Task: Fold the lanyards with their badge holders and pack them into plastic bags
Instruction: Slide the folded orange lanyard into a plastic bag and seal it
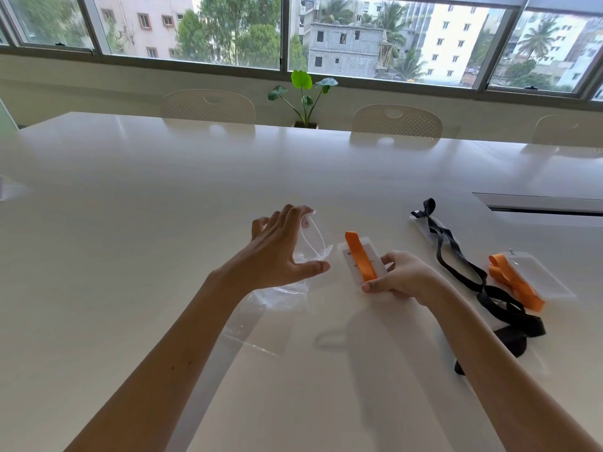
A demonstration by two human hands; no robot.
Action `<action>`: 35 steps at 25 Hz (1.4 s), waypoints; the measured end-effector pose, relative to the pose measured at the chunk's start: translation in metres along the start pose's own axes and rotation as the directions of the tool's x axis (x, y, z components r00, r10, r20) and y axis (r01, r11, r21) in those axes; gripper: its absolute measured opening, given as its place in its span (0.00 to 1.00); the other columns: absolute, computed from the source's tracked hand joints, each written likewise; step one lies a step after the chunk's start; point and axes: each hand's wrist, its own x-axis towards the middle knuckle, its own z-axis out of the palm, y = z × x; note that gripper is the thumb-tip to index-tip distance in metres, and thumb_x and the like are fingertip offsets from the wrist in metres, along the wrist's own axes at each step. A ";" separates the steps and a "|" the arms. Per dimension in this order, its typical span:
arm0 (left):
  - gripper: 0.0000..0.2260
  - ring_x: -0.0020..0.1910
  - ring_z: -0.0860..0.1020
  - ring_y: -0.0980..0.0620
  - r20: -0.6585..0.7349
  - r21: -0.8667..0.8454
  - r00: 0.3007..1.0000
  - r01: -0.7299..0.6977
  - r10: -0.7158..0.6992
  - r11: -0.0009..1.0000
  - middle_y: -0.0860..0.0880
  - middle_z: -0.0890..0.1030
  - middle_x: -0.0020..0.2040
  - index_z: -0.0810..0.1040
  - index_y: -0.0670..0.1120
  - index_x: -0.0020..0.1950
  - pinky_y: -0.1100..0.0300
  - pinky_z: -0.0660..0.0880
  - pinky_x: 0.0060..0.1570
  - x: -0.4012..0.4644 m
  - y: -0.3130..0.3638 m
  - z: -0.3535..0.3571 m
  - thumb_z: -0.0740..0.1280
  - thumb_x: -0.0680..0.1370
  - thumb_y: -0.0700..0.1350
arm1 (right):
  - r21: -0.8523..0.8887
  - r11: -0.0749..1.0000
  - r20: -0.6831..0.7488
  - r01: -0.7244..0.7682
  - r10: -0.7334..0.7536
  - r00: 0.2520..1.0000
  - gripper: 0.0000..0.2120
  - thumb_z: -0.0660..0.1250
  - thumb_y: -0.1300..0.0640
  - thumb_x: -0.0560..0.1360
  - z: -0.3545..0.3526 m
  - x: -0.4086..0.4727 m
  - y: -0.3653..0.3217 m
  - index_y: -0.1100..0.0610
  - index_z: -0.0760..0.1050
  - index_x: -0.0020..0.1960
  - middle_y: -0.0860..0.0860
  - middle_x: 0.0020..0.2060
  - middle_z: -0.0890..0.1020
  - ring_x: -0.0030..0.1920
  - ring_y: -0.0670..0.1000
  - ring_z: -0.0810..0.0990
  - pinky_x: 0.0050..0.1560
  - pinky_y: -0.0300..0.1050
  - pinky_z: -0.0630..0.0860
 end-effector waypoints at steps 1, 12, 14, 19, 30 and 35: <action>0.38 0.55 0.67 0.56 0.006 -0.005 1.000 -0.005 0.005 1.000 0.52 0.68 0.57 0.59 0.47 0.69 0.56 0.55 0.59 0.000 0.002 0.000 0.64 0.68 0.68 | 0.023 1.000 -0.004 -0.018 0.018 1.000 0.31 0.81 0.56 0.60 0.000 0.001 0.000 0.57 0.72 0.58 0.54 0.49 0.77 0.49 0.54 0.78 0.43 0.46 0.76; 0.36 0.58 0.67 0.55 0.032 -0.018 0.999 -0.024 0.024 1.000 0.51 0.68 0.59 0.59 0.47 0.70 0.57 0.54 0.60 -0.001 0.008 0.001 0.68 0.70 0.64 | 0.272 0.962 -0.130 -0.031 0.069 0.989 0.09 0.75 0.58 0.67 0.005 0.012 0.000 0.62 0.77 0.40 0.54 0.32 0.76 0.31 0.49 0.72 0.31 0.40 0.70; 0.36 0.58 0.67 0.55 0.032 -0.018 0.999 -0.021 0.021 1.000 0.52 0.67 0.58 0.59 0.48 0.69 0.57 0.55 0.60 -0.002 0.007 0.001 0.68 0.70 0.65 | 0.377 0.924 -0.190 0.067 0.007 0.982 0.08 0.75 0.61 0.67 0.007 0.010 0.003 0.60 0.76 0.37 0.57 0.36 0.79 0.34 0.51 0.77 0.36 0.42 0.78; 0.37 0.56 0.66 0.56 0.038 0.014 0.999 0.004 -0.005 1.000 0.53 0.67 0.57 0.58 0.49 0.69 0.56 0.55 0.60 -0.003 0.002 0.004 0.64 0.68 0.68 | 0.416 0.864 -0.366 0.284 -0.127 0.922 0.11 0.74 0.66 0.66 0.004 -0.003 0.003 0.60 0.71 0.33 0.60 0.40 0.79 0.42 0.57 0.82 0.43 0.52 0.82; 0.37 0.59 0.68 0.51 -0.003 0.190 0.999 0.036 -0.036 0.981 0.49 0.68 0.61 0.59 0.46 0.69 0.51 0.56 0.63 -0.004 -0.005 0.008 0.67 0.69 0.66 | 0.483 0.693 -0.499 0.535 -0.284 0.819 0.07 0.72 0.66 0.69 -0.025 -0.056 -0.042 0.56 0.77 0.40 0.52 0.36 0.82 0.34 0.47 0.81 0.37 0.42 0.82; 0.39 0.58 0.69 0.50 -0.090 0.292 0.994 0.079 -0.055 0.953 0.48 0.68 0.60 0.61 0.44 0.68 0.49 0.57 0.62 -0.002 -0.001 0.009 0.66 0.68 0.67 | -0.253 0.739 -0.636 0.624 -0.613 0.469 0.05 0.72 0.59 0.66 0.009 -0.087 -0.055 0.53 0.77 0.39 0.44 0.28 0.79 0.29 0.43 0.78 0.33 0.36 0.73</action>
